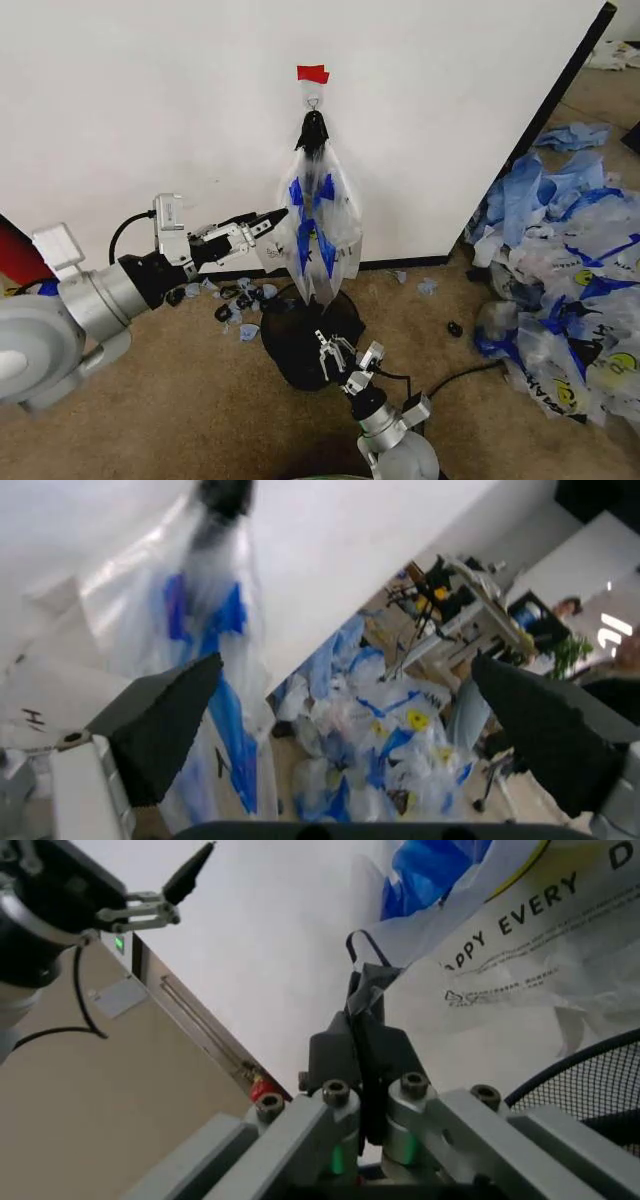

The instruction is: Pick up the garbage bag from the wall and place it over the trash bin.

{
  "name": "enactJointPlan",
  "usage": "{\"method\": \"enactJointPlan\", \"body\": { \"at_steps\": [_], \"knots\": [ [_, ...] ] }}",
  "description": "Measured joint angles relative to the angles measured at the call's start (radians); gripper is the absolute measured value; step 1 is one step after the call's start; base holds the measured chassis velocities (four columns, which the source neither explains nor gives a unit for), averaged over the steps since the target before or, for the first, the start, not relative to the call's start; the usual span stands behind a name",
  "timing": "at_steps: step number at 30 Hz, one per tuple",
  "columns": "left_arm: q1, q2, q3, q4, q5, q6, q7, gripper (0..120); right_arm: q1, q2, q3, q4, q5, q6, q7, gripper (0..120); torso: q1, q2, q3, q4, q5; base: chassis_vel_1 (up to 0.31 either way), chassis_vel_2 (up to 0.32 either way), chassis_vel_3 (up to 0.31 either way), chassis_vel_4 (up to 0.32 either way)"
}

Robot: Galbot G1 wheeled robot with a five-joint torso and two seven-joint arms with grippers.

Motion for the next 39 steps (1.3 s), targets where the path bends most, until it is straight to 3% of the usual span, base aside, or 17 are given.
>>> {"method": "enactJointPlan", "body": {
  "at_steps": [4, 9, 13, 18, 29, 39],
  "knots": [
    [-0.134, -0.005, 0.095, 0.061, -0.085, 0.022, -0.032, 99, -0.004, 0.012, -0.002, -0.009, -0.011, 0.001, -0.004, 0, 0.000, 0.000, 0.000, -0.0003, 0.0000, 0.000, 0.000, 0.000, 0.000],
    [-0.198, -0.022, 0.165, 0.082, -0.135, 0.034, -0.052, 99, -0.004, 0.020, -0.002, -0.014, -0.017, 0.003, -0.005, 0, 0.000, 0.000, 0.000, -0.0002, 0.0001, 0.000, 0.000, 0.000, 0.000],
    [-0.307, -0.086, 0.303, 0.110, -0.199, 0.059, -0.080, 99, -0.007, 0.016, 0.003, -0.017, -0.020, 0.005, -0.005, 0, 0.000, 0.000, 0.000, -0.0001, 0.0002, 0.000, 0.000, 0.000, 0.000],
    [-0.360, -0.111, 0.372, 0.127, -0.193, 0.064, -0.084, 99, -0.009, 0.011, 0.010, -0.017, -0.020, 0.006, -0.005, 0, 0.000, 0.000, 0.000, -0.0001, 0.0000, 0.000, 0.000, 0.000, 0.000],
    [-0.565, -0.204, 0.616, 0.156, -0.205, 0.057, -0.147, 98, -0.009, 0.009, 0.029, -0.029, -0.017, 0.009, -0.005, 0, 0.000, 0.000, 0.000, -0.0003, 0.0003, 0.000, 0.000, 0.000, 0.000],
    [-0.566, -0.231, 0.675, 0.236, -0.138, 0.062, -0.115, 98, -0.010, 0.013, 0.036, -0.039, -0.016, 0.016, -0.005, 0, 0.000, 0.000, 0.000, -0.0001, 0.0001, 0.000, 0.000, 0.000, 0.000]
  ]
}}
